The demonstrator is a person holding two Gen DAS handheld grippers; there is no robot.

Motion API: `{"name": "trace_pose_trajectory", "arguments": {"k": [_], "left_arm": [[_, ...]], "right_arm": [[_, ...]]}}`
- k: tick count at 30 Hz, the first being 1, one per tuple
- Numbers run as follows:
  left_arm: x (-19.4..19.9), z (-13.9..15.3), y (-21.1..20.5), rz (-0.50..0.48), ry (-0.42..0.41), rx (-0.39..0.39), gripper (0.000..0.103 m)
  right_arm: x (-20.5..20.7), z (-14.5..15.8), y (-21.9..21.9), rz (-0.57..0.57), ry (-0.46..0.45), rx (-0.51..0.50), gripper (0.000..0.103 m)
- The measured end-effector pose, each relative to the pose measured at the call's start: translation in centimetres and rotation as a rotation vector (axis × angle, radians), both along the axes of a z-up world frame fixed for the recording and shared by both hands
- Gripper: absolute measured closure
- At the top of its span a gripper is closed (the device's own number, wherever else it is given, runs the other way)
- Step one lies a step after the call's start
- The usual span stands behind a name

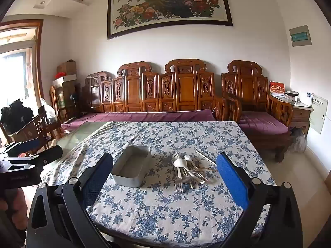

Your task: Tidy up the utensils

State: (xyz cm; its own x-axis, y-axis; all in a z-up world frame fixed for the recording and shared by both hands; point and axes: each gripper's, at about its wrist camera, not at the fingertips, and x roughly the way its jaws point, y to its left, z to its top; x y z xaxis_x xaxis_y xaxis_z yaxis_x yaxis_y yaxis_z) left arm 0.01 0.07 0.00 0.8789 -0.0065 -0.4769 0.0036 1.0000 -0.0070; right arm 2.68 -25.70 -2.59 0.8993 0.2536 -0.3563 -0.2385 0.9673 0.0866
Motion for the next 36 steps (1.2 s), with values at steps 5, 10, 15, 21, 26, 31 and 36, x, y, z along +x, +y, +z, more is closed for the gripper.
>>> {"name": "trace_pose_trajectory", "arguments": {"k": [5, 10, 15, 21, 26, 31, 36], "left_arm": [[0.00, 0.00, 0.00, 0.000, 0.000, 0.004, 0.006], [0.03, -0.04, -0.01, -0.001, 0.001, 0.006, 0.006], [0.01, -0.03, -0.01, 0.000, -0.001, 0.007, 0.006], [0.00, -0.02, -0.01, 0.000, -0.002, 0.007, 0.006], [0.02, -0.04, -0.02, 0.000, -0.002, 0.009, 0.006], [-0.01, -0.03, -0.04, -0.001, -0.003, 0.009, 0.006], [0.00, -0.04, -0.03, -0.001, -0.003, 0.010, 0.006]], "right_arm": [[-0.01, 0.00, 0.00, -0.001, -0.001, 0.001, 0.002], [0.00, -0.03, 0.04, 0.001, -0.001, 0.001, 0.002], [-0.07, 0.09, 0.02, 0.001, -0.003, 0.002, 0.003], [-0.10, 0.15, -0.02, 0.001, -0.003, 0.002, 0.002], [-0.11, 0.17, -0.09, 0.001, -0.004, 0.003, 0.002], [-0.11, 0.16, -0.07, 0.001, -0.004, 0.003, 0.002], [-0.12, 0.16, -0.07, 0.001, -0.005, 0.003, 0.003]]}}
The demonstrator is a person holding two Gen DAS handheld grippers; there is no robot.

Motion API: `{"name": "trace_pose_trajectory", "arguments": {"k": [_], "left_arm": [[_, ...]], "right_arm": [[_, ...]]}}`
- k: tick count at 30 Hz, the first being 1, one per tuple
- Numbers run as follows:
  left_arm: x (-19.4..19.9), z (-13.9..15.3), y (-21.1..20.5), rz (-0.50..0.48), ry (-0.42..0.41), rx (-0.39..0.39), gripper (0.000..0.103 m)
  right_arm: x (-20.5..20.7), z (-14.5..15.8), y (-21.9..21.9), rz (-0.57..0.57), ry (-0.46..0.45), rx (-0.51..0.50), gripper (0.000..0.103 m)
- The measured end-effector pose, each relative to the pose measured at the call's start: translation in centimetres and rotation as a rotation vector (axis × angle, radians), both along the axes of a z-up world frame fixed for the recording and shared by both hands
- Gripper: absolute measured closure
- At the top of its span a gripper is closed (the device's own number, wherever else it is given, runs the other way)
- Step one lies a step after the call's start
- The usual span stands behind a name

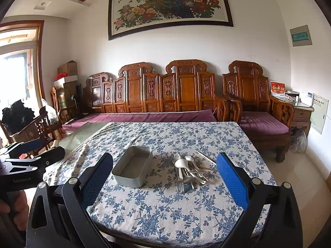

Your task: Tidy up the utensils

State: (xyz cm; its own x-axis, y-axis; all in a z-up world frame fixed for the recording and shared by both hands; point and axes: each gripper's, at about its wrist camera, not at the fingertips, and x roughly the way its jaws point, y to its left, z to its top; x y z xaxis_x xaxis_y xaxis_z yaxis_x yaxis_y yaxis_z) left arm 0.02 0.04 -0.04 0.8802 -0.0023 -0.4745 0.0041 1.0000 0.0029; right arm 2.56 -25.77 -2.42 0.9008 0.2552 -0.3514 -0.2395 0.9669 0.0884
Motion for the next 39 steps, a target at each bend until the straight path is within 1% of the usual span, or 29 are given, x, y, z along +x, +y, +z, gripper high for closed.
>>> {"name": "trace_pose_trajectory", "arguments": {"k": [39], "left_arm": [[-0.19, 0.03, -0.28, -0.001, -0.004, 0.004, 0.006]], "right_arm": [[-0.15, 0.22, -0.08, -0.001, -0.003, 0.001, 0.003]]}}
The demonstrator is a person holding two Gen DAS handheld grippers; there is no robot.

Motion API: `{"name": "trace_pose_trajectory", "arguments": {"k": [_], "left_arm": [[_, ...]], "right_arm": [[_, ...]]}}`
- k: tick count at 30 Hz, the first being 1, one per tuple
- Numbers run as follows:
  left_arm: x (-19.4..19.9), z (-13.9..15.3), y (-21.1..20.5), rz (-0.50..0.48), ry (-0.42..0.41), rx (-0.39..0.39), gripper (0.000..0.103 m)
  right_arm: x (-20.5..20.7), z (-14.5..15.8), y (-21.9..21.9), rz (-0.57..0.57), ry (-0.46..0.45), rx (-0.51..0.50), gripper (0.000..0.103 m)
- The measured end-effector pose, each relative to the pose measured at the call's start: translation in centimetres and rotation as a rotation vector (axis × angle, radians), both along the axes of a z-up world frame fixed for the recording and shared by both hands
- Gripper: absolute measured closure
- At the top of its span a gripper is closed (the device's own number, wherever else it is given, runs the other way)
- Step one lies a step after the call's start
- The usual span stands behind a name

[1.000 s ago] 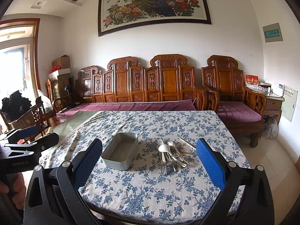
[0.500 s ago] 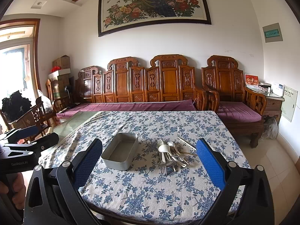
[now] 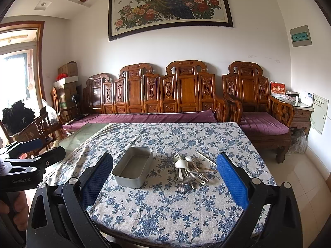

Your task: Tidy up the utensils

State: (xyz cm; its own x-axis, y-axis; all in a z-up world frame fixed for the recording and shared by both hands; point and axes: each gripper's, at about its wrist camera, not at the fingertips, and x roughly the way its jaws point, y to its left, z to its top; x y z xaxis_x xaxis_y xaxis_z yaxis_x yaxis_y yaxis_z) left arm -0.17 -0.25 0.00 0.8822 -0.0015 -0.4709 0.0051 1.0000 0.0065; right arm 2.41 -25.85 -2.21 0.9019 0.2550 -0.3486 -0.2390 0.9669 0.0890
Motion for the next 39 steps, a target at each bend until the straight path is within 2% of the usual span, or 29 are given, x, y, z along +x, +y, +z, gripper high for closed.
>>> {"name": "trace_pose_trajectory", "arguments": {"k": [16, 25, 30, 39], "left_arm": [[0.4, 0.5, -0.6, -0.005, 0.016, -0.002, 0.006], [3.4, -2.6, 0.1, -0.030, 0.115, -0.019, 0.006], [5.2, -4.7, -0.4, -0.039, 0.165, 0.001, 0.006], [8.9, -8.4, -1.5, -0.104, 0.286, 0.019, 0.006]], "right_arm": [[0.2, -0.1, -0.1, -0.001, 0.004, 0.001, 0.003], [1.7, -1.3, -0.6, 0.010, 0.025, -0.002, 0.002], [3.8, -2.1, -0.9, 0.021, 0.043, -0.023, 0.003], [9.1, -3.5, -1.9, 0.049, 0.087, -0.123, 0.003]]}}
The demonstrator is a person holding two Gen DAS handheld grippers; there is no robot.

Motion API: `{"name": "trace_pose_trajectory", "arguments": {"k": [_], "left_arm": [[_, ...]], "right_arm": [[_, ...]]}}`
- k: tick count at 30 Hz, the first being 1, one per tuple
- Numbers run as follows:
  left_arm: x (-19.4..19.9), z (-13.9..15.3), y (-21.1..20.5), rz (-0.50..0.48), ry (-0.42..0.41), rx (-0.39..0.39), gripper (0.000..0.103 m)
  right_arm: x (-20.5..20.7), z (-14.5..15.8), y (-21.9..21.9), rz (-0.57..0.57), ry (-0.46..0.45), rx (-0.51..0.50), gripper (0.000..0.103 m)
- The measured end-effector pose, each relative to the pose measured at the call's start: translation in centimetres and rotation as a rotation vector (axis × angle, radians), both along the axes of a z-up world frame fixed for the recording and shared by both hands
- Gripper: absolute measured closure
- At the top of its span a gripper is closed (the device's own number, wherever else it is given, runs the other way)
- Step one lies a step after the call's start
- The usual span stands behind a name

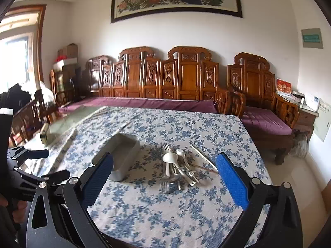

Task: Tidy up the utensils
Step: 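Move the right gripper over the utensil pile around the white plastic fork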

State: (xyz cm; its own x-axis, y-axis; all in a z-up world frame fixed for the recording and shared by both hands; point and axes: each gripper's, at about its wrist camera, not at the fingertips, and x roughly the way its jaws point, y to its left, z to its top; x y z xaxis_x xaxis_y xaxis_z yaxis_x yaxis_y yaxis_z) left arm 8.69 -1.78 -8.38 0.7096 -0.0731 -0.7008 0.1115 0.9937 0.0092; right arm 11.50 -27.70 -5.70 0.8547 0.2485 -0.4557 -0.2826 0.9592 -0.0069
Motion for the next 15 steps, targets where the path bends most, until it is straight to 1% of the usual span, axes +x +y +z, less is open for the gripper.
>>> {"name": "trace_pose_trajectory", "arguments": {"k": [4, 6, 7, 9, 10, 12, 15], "left_arm": [[1.8, -1.3, -0.8, -0.041, 0.044, -0.015, 0.006], [2.6, -1.5, -1.2, -0.059, 0.052, -0.023, 0.006], [3.1, -1.7, -1.5, -0.071, 0.055, -0.025, 0.006], [3.9, -2.1, -2.1, -0.092, 0.064, -0.031, 0.006], [4.4, -2.3, -2.5, -0.100, 0.068, -0.033, 0.006], [5.3, -3.0, -3.2, -0.115, 0.080, -0.038, 0.006], [6.7, -3.9, -4.2, -0.134, 0.100, -0.043, 0.006]], "right_arm": [[2.8, -1.2, -0.6, 0.016, 0.025, -0.078, 0.006], [4.2, -1.9, -1.2, 0.014, 0.042, -0.090, 0.008], [5.1, -2.4, -1.6, 0.012, 0.061, -0.085, 0.009], [6.5, -3.7, -2.6, 0.001, 0.101, -0.065, 0.017], [7.1, -4.3, -3.1, -0.005, 0.120, -0.056, 0.018], [7.6, -5.5, -3.7, -0.018, 0.138, -0.050, 0.022], [8.4, -7.0, -4.8, -0.026, 0.164, -0.029, 0.023]]}}
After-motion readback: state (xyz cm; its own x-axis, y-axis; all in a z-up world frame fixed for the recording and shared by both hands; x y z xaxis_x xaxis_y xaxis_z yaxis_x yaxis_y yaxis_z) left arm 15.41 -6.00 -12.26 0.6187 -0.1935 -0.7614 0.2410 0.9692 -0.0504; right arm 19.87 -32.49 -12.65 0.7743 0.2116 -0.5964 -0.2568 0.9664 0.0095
